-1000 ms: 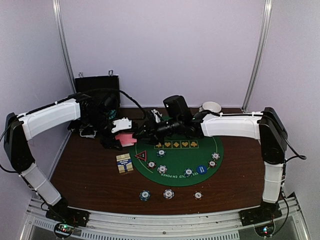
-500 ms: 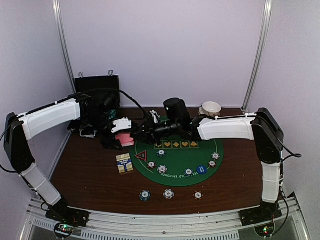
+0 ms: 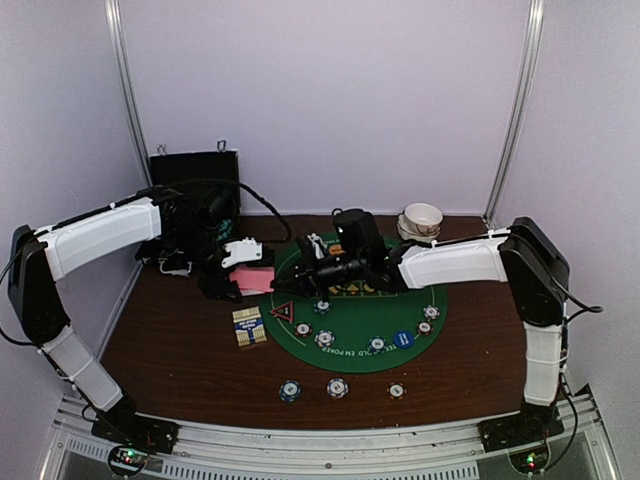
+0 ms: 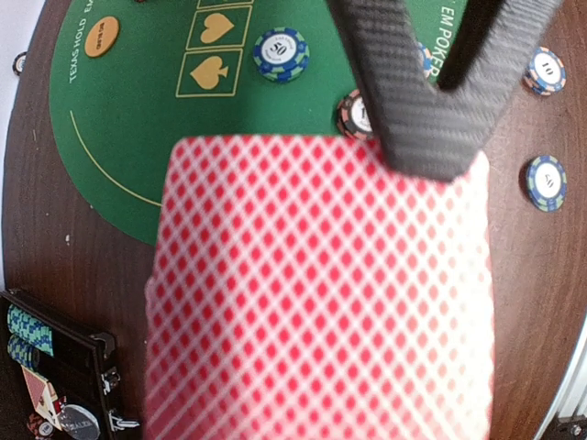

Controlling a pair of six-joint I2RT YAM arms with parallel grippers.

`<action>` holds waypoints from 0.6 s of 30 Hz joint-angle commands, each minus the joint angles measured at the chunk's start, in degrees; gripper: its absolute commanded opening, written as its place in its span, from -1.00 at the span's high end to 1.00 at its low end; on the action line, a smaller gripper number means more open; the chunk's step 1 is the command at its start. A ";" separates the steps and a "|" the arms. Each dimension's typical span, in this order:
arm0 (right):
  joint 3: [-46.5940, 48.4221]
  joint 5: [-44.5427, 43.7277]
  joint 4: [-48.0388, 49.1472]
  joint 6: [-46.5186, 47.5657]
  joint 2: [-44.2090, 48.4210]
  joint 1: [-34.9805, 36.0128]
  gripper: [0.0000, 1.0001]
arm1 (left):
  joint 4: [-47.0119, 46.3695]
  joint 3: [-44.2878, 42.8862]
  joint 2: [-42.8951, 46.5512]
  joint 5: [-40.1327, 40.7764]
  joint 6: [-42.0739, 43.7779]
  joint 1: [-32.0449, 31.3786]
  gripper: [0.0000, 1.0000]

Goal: Distribute texas hold em gaming equipment

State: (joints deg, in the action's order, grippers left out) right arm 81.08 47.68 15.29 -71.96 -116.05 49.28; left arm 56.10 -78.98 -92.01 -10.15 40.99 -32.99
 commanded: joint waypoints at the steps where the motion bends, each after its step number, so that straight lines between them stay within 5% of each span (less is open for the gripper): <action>1: -3.64 -0.83 3.35 0.06 4.42 -1.62 1.00 | -0.19 -1.12 0.16 0.30 -0.30 0.14 -0.04; 18: -8.66 0.86 9.12 -2.60 5.21 -7.55 1.00 | 1.49 1.16 1.93 1.59 -0.68 2.03 0.00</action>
State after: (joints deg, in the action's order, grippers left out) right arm 72.73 47.77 22.44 -74.15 -111.66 42.92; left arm 57.17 -78.28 -91.96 -8.54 40.60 -31.81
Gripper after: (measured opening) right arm 0.009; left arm 0.666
